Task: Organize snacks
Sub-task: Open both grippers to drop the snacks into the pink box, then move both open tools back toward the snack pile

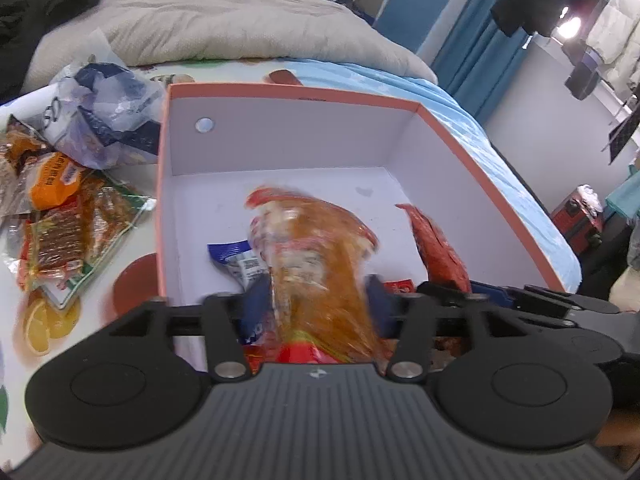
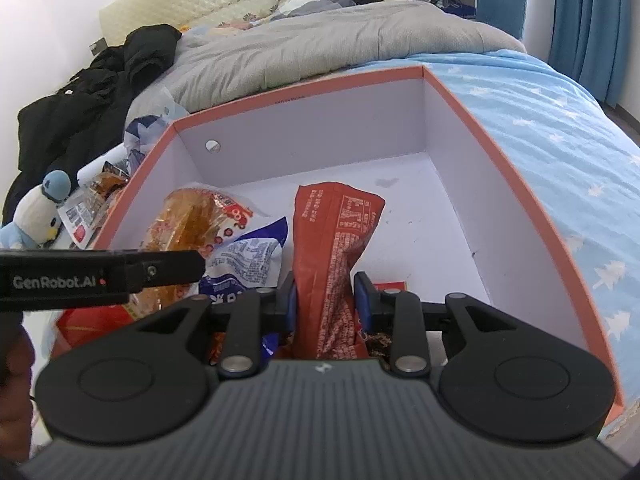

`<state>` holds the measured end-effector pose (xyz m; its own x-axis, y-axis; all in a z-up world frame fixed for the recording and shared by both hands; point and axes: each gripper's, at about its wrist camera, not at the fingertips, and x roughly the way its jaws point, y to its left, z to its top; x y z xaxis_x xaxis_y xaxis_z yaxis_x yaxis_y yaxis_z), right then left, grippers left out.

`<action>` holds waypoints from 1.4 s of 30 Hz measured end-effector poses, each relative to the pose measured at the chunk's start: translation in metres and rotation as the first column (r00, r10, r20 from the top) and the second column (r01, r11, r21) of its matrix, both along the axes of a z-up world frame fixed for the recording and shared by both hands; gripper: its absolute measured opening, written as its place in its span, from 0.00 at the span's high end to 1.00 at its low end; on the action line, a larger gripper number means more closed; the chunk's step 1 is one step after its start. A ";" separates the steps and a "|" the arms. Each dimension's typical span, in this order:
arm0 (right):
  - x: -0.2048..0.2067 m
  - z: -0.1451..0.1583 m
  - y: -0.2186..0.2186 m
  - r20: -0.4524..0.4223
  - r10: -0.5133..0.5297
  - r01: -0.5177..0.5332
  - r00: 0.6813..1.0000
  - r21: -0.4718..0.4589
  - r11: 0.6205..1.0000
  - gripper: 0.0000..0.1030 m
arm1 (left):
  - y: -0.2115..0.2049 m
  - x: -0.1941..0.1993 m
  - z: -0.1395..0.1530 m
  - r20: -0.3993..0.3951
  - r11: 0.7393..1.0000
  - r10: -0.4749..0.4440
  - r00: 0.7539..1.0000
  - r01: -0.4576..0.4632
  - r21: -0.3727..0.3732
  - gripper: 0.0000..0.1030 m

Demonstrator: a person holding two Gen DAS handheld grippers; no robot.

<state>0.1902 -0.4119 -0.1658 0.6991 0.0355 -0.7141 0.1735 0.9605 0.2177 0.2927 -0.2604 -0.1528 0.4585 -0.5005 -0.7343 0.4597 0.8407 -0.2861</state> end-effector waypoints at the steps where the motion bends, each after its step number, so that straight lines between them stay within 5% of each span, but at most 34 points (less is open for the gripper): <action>1: 0.000 0.001 0.000 -0.002 -0.001 0.001 1.000 0.005 1.000 0.67 | 0.002 -0.003 0.002 0.009 1.000 0.003 1.000 -0.003 0.000 0.27; 6: -0.008 0.012 0.001 0.003 -0.022 0.022 1.000 -0.013 1.000 0.49 | 0.012 -0.024 0.024 0.049 1.000 0.012 0.999 -0.012 -0.016 0.27; 24: -0.110 0.070 0.050 0.128 -0.006 0.006 0.992 0.005 1.000 0.49 | 0.095 -0.148 0.093 0.172 0.995 0.089 0.981 -0.079 -0.060 0.27; 42: -0.166 0.088 0.116 0.167 0.089 -0.090 0.982 0.003 0.996 0.49 | 0.178 -0.225 0.094 0.187 0.981 0.193 0.963 -0.188 -0.045 0.27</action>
